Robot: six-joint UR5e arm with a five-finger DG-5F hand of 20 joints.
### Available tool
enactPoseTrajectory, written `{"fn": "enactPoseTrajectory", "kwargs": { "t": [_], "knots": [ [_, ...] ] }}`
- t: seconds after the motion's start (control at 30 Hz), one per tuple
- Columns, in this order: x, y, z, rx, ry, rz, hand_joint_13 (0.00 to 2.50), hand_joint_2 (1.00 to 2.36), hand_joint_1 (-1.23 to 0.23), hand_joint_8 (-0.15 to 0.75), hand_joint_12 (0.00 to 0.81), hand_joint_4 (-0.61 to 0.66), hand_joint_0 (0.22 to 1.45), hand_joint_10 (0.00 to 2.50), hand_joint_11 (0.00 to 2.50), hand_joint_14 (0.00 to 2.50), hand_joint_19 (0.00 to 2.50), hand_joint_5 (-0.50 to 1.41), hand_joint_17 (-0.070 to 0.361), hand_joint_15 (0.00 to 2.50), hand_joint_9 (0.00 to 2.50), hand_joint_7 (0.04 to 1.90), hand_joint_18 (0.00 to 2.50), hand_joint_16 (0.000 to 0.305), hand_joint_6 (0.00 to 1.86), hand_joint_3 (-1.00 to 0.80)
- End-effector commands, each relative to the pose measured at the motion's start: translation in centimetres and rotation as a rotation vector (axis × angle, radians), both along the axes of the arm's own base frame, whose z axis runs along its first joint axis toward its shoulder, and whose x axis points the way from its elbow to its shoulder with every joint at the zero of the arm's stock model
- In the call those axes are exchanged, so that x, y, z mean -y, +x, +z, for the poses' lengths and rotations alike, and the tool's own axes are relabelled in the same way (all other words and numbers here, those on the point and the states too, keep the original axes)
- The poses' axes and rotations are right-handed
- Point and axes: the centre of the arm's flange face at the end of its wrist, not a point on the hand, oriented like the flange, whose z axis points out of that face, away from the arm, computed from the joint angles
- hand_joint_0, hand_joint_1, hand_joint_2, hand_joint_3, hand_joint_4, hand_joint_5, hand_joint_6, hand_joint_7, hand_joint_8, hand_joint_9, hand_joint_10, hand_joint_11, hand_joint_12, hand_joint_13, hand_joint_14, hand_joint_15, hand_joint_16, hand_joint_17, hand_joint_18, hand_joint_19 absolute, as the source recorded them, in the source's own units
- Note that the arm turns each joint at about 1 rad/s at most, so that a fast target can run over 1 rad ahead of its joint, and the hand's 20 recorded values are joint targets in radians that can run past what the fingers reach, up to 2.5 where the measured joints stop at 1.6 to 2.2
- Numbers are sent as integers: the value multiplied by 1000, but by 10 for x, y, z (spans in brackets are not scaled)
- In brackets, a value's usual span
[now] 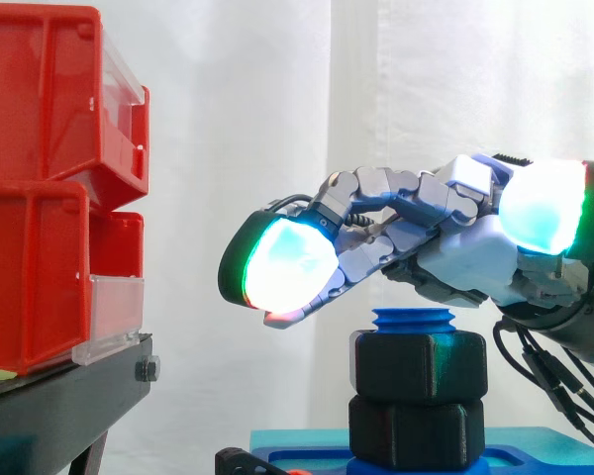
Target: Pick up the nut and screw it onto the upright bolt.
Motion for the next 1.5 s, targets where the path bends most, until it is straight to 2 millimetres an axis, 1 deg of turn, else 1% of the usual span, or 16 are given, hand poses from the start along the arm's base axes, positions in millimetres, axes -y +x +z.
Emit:
{"fn": "enactPoseTrajectory", "kwargs": {
  "t": [0.0, 0.13, 0.17, 0.23, 0.33, 0.4, 0.47, 0.5, 0.6, 0.83, 1.27, 1.47],
  "knots": [
    [0, 0, -1, -3, 6, -9, 385, 1000, -89, 213, 279, 227, 432, 0, 0, 0, 0, -43, 73, 0, 674, 977, 1, 32, 504, -500],
    [-1, -1, -4, -14, 6, -7, 400, 1000, -85, 219, 280, 237, 433, 0, 0, 0, 0, -40, 73, 0, 679, 998, 28, 32, 505, -500],
    [-1, -4, -9, -18, 6, -7, 409, 1000, -82, 219, 281, 229, 433, 0, 0, 0, 0, -40, 73, 0, 680, 1018, 36, 32, 505, -500],
    [-1, -5, -11, -21, 6, -7, 412, 1000, -79, 223, 282, 222, 434, 0, 0, 0, 0, -36, 73, 0, 682, 1036, 38, 33, 505, -500],
    [-2, -5, -11, -29, 7, -6, 428, 1000, -73, 225, 285, 203, 434, 0, 0, 0, 0, -26, 74, 0, 688, 1156, 62, 33, 505, -500],
    [-2, -5, -12, -32, 7, -6, 441, 1000, -76, 227, 284, 156, 434, 0, 0, 0, 0, -11, 74, 0, 696, 1285, 78, 33, 506, -500],
    [-2, -5, -12, -33, 8, -5, 458, 1000, -89, 224, 279, 127, 439, 0, 0, 0, 0, -2, 73, 0, 699, 1355, 93, 33, 506, -500],
    [-2, -5, -12, -33, 8, -5, 461, 1000, -90, 225, 277, 133, 440, 0, 0, 0, 0, -3, 73, 0, 699, 1355, 95, 33, 505, -500],
    [-3, -5, -12, -33, 8, -3, 467, 1000, -90, 223, 275, 172, 440, 0, 0, 0, 0, -13, 73, 0, 696, 1278, 119, 33, 506, -500],
    [-3, -5, -12, -33, 8, -3, 490, 1000, -92, 224, 276, 214, 439, 0, 0, 0, 0, -25, 74, 0, 696, 1137, 155, 33, 505, -500],
    [-4, -2, -7, 15, 9, 0, 518, 1000, -94, 226, 276, 218, 438, 0, 0, 0, 0, -30, 76, 0, 701, 1115, 189, 34, 505, -500],
    [-5, -1, -9, 25, 8, -13, 521, 1000, -94, 226, 276, 223, 438, 0, 0, 0, 0, -31, 76, 0, 704, 1113, 197, 34, 505, -500]
  ]
}}
